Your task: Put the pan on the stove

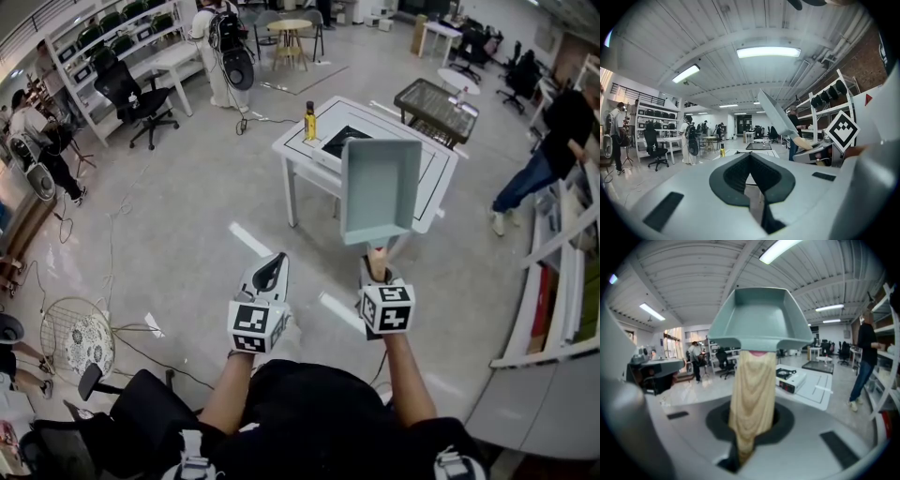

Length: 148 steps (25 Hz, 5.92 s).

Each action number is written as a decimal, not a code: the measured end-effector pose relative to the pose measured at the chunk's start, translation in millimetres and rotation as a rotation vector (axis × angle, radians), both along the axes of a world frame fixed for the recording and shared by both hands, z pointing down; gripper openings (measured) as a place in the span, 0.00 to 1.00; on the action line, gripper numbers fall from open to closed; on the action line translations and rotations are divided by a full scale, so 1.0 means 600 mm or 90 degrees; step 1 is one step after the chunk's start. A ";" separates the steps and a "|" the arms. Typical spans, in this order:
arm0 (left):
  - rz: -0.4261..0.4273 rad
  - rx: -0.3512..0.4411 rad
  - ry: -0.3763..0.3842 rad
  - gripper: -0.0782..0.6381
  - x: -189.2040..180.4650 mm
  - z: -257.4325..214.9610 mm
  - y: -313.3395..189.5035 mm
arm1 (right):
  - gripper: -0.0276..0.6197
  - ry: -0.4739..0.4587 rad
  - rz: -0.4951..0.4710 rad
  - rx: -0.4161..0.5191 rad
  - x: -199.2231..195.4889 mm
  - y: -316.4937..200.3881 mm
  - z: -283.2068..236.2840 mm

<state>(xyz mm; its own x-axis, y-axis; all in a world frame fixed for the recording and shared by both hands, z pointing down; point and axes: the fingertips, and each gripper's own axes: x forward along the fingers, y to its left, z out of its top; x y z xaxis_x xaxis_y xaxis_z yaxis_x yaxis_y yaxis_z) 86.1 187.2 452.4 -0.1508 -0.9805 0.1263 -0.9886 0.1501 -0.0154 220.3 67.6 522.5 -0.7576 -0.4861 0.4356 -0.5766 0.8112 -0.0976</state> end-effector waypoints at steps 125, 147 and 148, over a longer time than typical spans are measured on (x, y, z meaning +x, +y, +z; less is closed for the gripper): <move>0.404 -0.054 0.014 0.14 -0.440 0.056 -0.820 | 0.11 0.170 0.317 -0.238 -0.437 -0.630 0.202; 0.431 -0.075 0.019 0.14 -0.470 0.077 -0.847 | 0.11 0.275 0.377 -0.402 -0.442 -0.599 0.360; 0.431 -0.075 0.019 0.14 -0.471 0.081 -0.848 | 0.11 0.275 0.377 -0.404 -0.443 -0.601 0.364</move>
